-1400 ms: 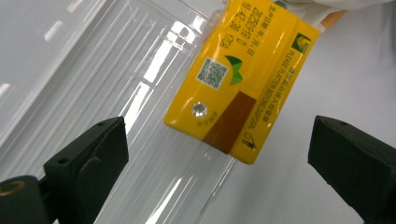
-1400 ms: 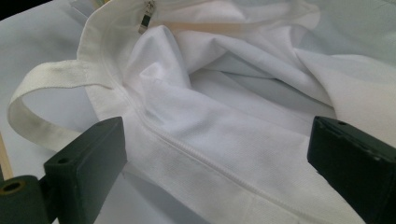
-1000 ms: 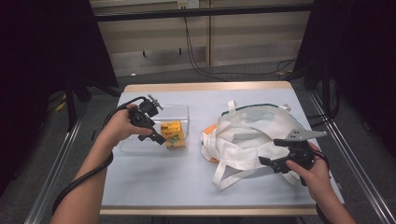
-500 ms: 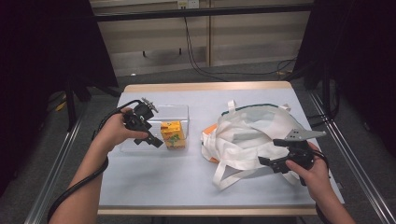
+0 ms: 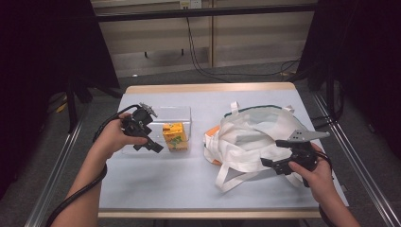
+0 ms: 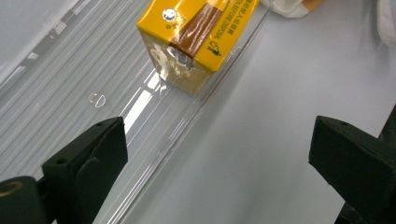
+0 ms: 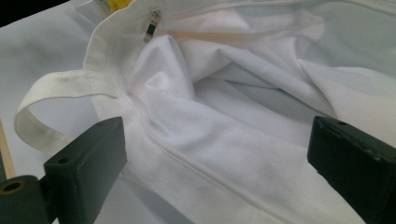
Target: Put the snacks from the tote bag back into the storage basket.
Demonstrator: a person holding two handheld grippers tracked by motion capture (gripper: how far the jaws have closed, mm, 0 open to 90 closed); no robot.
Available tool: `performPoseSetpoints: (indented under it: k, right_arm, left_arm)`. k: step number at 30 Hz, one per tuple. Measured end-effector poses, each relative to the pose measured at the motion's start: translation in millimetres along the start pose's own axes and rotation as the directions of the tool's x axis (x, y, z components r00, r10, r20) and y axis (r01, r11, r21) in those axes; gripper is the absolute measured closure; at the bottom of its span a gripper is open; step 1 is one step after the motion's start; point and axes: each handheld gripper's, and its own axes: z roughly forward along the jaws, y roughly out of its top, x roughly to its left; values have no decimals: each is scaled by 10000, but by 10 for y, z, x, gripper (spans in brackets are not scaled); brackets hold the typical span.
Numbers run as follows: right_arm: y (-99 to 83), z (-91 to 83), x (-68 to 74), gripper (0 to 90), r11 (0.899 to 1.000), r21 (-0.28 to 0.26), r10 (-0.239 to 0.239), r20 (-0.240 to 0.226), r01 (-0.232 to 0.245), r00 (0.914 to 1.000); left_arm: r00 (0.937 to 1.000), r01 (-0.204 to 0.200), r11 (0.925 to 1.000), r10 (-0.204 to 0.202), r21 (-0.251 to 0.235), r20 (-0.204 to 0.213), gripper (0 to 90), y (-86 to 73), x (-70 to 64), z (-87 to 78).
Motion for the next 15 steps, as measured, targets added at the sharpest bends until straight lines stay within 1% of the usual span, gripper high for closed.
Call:
performPoseSetpoints:
  k: [1,2,3,4,5,6,7,8,9,10,11,12,13,14,15]
  right_arm:
    - [4,4,1,45,10000,-25,-9,2,9,10000]
    - [8,5,3,46,10000,-24,-10,-13,10,10000]
    - [10,9,2,45,10000,-47,-53,-25,53,10000]
    - [12,9,3,46,10000,-36,-49,-22,49,10000]
    - [14,11,5,46,10000,-15,-46,-43,46,10000]
    - [15,14,5,45,10000,-14,-56,-47,56,10000]
    - [17,17,7,46,10000,-12,-36,-53,36,10000]
    - [20,18,8,45,10000,-23,-49,-64,49,10000]
    - [23,21,7,46,10000,-32,-85,-79,85,9999]
    - [27,21,8,46,9999,-31,-112,-96,111,9999]
    - [30,23,12,46,9999,-36,-97,-104,96,9999]
    - [33,25,15,46,10000,-32,-94,-108,94,9999]
    - [36,25,16,46,9999,-41,-104,-105,103,9999]
    - [38,26,17,46,9999,-50,-100,-110,99,9999]
    - [41,26,17,46,9999,-56,-109,-118,108,9999]
  left_arm:
    - [9991,411,9985,-413,-366,-64,46,-12,-38,14]
    - [10000,3,10000,-3,-8,-35,46,-16,-18,-13]
    - [9996,267,9993,-269,-278,-50,46,-29,-41,1]
    - [9991,422,9980,-425,-464,-49,46,-47,-59,9]
    - [9999,52,9999,-53,-127,-92,46,-51,-40,-13]
    - [9990,453,9975,-456,-540,-40,46,-71,-69,11]
    - [10000,55,9998,-56,-211,-7,46,-82,-43,-13]
    - [9999,127,9995,-126,-296,36,46,-104,-51,-10]
    - [9983,588,9957,-585,-717,57,46,-122,-79,14]
    - [9999,156,9991,-155,-384,37,46,-134,-49,-9]
    - [9994,356,9977,-354,-586,46,46,-151,-63,1]
    - [9998,207,9987,-205,-471,47,46,-166,-50,-6]
    - [9987,510,9965,-505,-669,88,46,-180,-68,4]
    - [9994,355,9974,-353,-621,38,46,-194,-60,-3]
    - [9996,289,9976,-289,-629,4,46,-212,-60,-9]
